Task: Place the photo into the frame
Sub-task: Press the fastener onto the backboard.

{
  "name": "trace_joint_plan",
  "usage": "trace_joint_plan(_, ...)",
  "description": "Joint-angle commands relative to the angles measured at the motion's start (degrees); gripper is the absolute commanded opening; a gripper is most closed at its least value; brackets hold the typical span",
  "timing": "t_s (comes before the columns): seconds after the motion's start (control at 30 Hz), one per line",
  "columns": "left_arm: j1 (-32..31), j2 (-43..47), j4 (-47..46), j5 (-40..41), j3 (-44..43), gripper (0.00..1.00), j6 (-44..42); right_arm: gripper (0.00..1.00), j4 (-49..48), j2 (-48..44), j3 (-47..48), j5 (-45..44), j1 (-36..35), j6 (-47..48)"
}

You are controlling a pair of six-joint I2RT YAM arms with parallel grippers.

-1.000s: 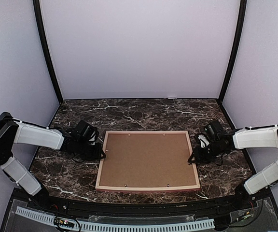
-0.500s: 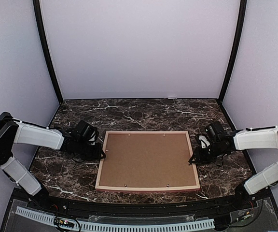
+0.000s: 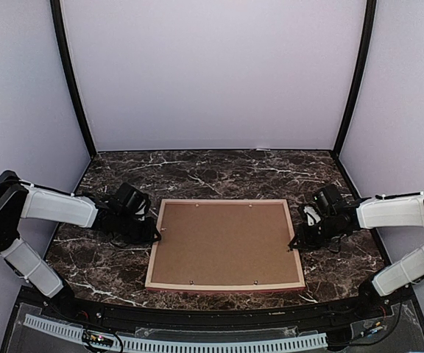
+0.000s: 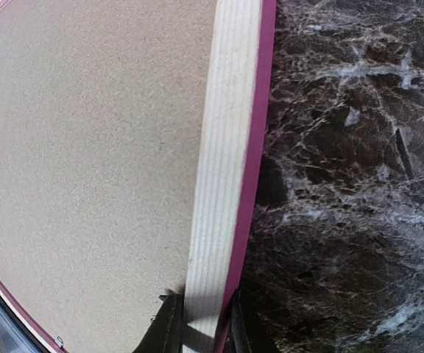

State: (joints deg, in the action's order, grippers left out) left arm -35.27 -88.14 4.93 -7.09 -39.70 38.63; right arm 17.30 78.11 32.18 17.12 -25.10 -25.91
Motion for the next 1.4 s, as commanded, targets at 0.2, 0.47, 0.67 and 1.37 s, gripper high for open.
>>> trace_joint_plan(0.2,-1.1,0.1,2.9,-3.1,-0.3,0.24,-0.1,0.28,-2.3,5.0,3.9,4.7,-0.4,1.3)
trace_joint_plan(0.47,-1.1,-0.3,3.5,-2.5,-1.5,0.24,-0.2,0.32,-3.4,9.9,8.9,5.2,0.2,2.2)
trace_joint_plan(0.67,-1.1,-2.3,3.8,-1.8,-3.1,0.24,-0.9,0.28,-4.2,14.8,13.1,6.3,1.0,3.4)
trace_joint_plan(1.37,-1.1,2.8,6.0,2.5,-5.7,0.78,-5.5,0.68,0.0,1.3,6.0,0.1,2.5,-0.7)
